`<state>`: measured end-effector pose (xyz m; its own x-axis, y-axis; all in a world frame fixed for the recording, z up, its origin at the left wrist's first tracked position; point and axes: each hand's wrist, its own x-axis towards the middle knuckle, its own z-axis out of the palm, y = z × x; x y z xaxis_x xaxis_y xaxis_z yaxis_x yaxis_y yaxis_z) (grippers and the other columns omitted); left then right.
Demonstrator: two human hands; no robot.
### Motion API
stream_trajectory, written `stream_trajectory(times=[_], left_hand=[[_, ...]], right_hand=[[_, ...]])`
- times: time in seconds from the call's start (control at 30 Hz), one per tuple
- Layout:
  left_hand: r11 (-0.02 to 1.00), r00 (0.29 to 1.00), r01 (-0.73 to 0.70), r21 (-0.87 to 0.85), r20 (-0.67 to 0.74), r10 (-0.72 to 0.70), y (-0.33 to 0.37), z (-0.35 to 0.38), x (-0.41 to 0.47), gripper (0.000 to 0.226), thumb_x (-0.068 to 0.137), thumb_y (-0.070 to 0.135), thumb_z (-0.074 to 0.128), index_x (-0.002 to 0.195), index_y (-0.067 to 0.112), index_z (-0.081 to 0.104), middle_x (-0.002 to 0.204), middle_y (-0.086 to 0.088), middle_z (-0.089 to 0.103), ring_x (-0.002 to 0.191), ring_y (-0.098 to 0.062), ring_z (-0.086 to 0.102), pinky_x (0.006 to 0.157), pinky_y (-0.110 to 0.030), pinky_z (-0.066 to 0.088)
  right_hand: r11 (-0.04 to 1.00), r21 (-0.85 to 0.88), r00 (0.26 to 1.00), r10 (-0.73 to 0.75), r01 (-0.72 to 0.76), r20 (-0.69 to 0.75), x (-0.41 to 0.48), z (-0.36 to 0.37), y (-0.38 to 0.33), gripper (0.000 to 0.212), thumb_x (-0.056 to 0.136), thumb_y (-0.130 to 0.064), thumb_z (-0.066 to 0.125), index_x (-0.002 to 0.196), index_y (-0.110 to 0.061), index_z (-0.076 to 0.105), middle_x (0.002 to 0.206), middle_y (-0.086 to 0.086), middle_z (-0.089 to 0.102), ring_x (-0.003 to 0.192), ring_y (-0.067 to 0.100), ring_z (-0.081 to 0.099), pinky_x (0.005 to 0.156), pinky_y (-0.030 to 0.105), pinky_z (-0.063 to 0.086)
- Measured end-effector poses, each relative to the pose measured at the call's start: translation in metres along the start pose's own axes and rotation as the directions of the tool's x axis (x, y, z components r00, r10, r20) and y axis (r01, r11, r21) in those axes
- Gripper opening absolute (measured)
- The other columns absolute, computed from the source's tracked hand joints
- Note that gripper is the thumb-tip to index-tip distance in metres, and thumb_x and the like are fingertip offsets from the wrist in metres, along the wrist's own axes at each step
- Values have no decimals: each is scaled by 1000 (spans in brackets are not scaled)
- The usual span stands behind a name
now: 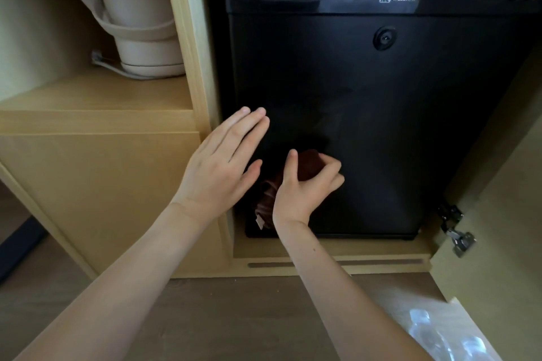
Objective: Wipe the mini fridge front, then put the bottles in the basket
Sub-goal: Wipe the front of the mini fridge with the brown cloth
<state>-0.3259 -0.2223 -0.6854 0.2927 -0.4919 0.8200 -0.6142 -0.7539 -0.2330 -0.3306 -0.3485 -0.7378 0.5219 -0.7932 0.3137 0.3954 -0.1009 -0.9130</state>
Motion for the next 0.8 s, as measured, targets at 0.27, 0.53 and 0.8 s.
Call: stream_trajectory(times=[0.27, 0.53, 0.8], left_hand=[[975, 963, 221, 24, 152, -222, 16, 25, 18, 74, 91, 20, 67, 153, 7, 28, 161, -6, 27, 150, -20, 20, 123, -39, 18], [971, 960, 235, 52, 142, -240, 18, 33, 17, 76, 91, 22, 66, 154, 6, 26, 160, -9, 27, 151, -22, 18, 123, -38, 15], [963, 957, 267, 16, 112, -267, 19, 34, 18, 77, 88, 20, 69, 153, 6, 28, 159, -9, 29, 151, -20, 17, 125, -33, 6]], right_hand=[[987, -125, 993, 91, -100, -73, 8, -29, 30, 35, 89, -33, 69, 111, -24, 42, 111, -1, 39, 95, 6, 51, 82, 26, 54], [996, -13, 989, -88, 87, -116, 48, -6, -28, 34, 89, -36, 68, 108, -21, 45, 107, -2, 37, 95, 15, 52, 76, 17, 49], [983, -163, 987, 57, -81, -148, 30, -45, 31, 34, 92, -36, 62, 113, -22, 40, 114, 3, 37, 95, 11, 52, 84, 36, 56]])
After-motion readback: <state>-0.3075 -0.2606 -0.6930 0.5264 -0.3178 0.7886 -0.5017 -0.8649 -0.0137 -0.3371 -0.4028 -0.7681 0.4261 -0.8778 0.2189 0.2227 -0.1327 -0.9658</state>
